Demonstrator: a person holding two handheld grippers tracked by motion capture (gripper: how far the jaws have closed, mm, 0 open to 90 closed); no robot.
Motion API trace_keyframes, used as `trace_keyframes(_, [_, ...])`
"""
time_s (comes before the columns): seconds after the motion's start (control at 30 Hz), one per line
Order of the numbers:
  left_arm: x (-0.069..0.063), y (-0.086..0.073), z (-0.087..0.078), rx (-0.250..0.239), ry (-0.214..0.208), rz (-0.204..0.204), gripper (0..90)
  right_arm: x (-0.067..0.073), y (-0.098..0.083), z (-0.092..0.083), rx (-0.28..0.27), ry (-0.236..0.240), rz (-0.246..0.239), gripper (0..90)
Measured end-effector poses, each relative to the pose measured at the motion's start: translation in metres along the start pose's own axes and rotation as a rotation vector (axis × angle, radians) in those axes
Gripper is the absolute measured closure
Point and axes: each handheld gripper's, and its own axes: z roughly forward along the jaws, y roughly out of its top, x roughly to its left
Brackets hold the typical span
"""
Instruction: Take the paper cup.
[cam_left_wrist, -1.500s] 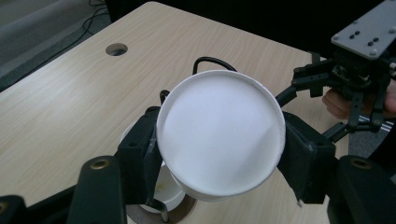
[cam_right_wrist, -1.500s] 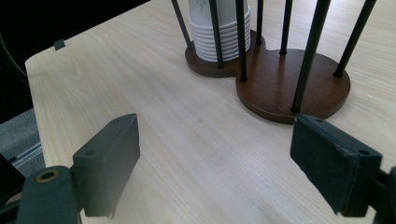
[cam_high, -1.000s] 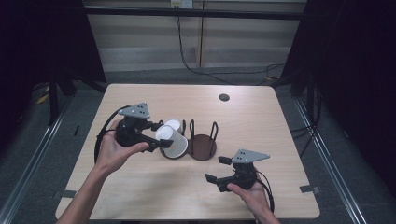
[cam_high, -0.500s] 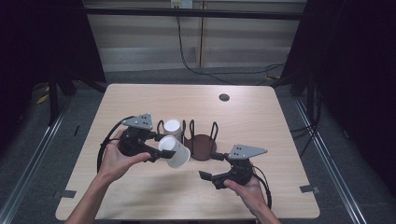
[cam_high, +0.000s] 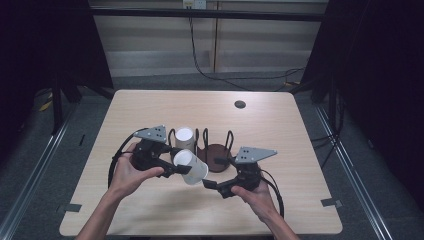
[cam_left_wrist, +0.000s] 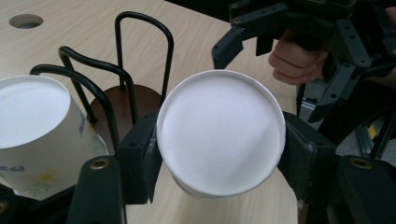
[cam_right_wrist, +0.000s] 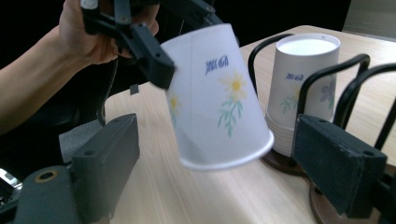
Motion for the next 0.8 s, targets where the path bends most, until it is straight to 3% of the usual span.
trace_keyframes(0.27, [-0.006, 0.002, -0.002, -0.017, -0.042, 0.000, 37.5, 0.000, -0.001, 0.014, -0.012, 0.036, -0.002, 14.1])
trace_keyframes(0.8, [-0.011, 0.005, 0.001, -0.013, -0.068, 0.009, 37.5, 0.003, -0.006, 0.028, 0.004, 0.061, -0.044, 17.9])
